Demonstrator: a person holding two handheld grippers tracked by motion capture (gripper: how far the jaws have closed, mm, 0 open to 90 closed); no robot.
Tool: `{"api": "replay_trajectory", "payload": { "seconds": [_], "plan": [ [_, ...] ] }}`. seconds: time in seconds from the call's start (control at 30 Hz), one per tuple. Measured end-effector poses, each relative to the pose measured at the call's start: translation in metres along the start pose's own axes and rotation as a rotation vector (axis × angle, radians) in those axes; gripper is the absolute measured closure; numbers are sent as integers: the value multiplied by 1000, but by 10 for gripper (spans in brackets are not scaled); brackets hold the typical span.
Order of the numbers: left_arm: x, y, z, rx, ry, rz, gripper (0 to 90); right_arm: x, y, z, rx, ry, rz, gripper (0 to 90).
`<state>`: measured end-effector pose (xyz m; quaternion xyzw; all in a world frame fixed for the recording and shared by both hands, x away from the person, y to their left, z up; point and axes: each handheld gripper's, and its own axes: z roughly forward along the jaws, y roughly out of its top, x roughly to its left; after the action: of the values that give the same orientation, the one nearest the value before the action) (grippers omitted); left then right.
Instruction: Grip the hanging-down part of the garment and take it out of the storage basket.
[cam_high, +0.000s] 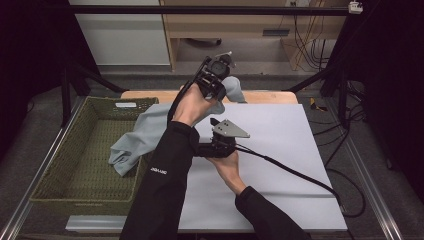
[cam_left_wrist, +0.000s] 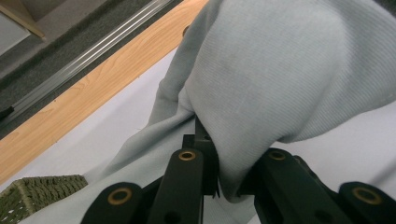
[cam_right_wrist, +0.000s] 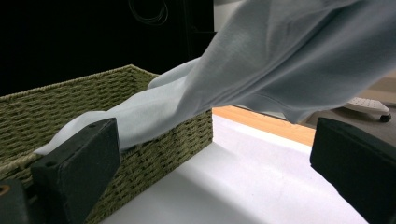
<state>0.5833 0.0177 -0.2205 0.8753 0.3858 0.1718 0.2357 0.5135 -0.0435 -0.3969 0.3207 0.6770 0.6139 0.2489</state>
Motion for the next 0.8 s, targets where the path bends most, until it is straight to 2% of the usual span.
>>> {"api": "replay_trajectory", "payload": {
  "seconds": [0.03, 0.07, 0.1, 0.17, 0.37, 0.43, 0.47, 0.53, 0.57, 0.6, 0.7, 0.77, 0.8],
  "plan": [
    [0, 0, 0, 0, 0, 0, 823, 1, 0, 3, -2, 3, 5, 24],
    [0, 0, 0, -1, 0, -2, 823, 0, -1, 5, -5, 5, -17, 25],
    [-1, 0, 0, -6, -2, -5, 823, 3, -1, 6, 2, 13, 9, 28],
    [-1, 0, 0, -15, -1, -11, 823, 6, -1, 11, 2, 11, 23, 33],
    [0, -1, -1, -10, -1, -4, 823, 10, -1, 22, 7, -5, 36, 75],
    [0, -1, -1, -12, 1, -5, 823, 11, -2, 25, -3, -1, 34, 147],
    [0, -2, -1, -13, 1, -7, 823, 10, -2, 26, -2, 9, 47, 188],
    [0, -2, -1, -11, 3, -8, 823, 12, -3, 27, 1, -2, 68, 268],
    [1, -2, -1, -4, 3, 2, 823, 11, -4, 27, -5, 9, 55, 321],
    [0, -2, -1, -11, 2, -8, 823, 12, -4, 27, 0, 11, 52, 358],
    [1, -2, -1, -2, 3, 1, 823, 12, -5, 28, 2, 19, 63, 501],
    [0, -2, 0, -6, 5, -8, 823, 13, -4, 29, 9, 14, 90, 586],
    [1, -2, 0, -1, 6, -2, 823, 12, -4, 29, 4, 20, 80, 627]
  ]
}}
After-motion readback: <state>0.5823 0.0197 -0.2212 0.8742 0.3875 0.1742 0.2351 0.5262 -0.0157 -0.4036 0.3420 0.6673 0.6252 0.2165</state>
